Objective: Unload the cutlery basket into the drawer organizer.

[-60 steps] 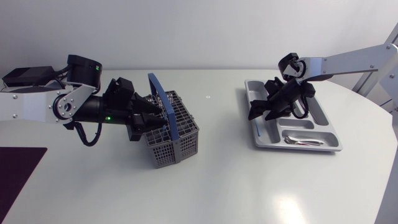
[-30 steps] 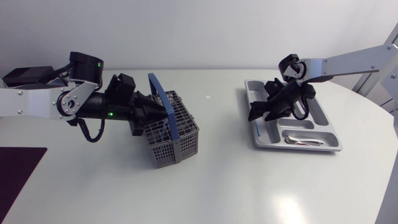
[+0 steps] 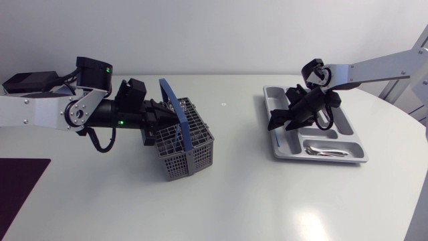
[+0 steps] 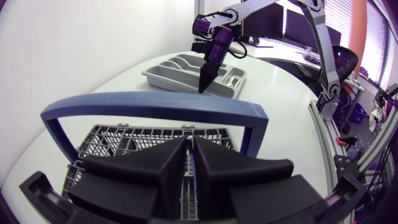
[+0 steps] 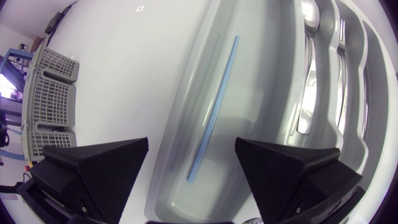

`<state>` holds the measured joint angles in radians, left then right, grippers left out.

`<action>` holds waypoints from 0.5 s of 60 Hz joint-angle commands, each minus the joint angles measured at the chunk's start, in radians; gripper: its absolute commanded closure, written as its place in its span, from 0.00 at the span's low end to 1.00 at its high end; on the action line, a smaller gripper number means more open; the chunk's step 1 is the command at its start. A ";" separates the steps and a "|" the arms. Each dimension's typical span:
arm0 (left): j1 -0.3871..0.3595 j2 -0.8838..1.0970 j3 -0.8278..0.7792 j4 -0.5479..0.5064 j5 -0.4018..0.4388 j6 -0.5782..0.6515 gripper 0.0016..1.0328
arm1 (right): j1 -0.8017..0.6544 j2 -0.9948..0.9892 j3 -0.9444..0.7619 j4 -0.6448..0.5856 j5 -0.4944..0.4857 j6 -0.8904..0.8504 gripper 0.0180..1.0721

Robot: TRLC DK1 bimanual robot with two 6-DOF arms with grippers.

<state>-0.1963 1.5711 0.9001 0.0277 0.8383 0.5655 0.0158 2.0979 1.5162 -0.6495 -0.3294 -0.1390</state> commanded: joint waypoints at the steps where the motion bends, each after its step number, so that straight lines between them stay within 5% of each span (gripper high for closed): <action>1: 0.012 0.004 -0.038 0.009 0.021 -0.023 0.86 | -0.007 -0.021 -0.033 0.008 -0.007 -0.014 0.05; 30: 0.057 -0.052 -0.104 0.043 0.056 -0.044 0.86 | -0.007 -0.021 -0.057 0.030 -0.014 -0.020 0.05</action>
<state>-0.1562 1.5356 0.8474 0.0631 0.8845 0.5308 0.0113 2.0979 1.4902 -0.6235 -0.3431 -0.1429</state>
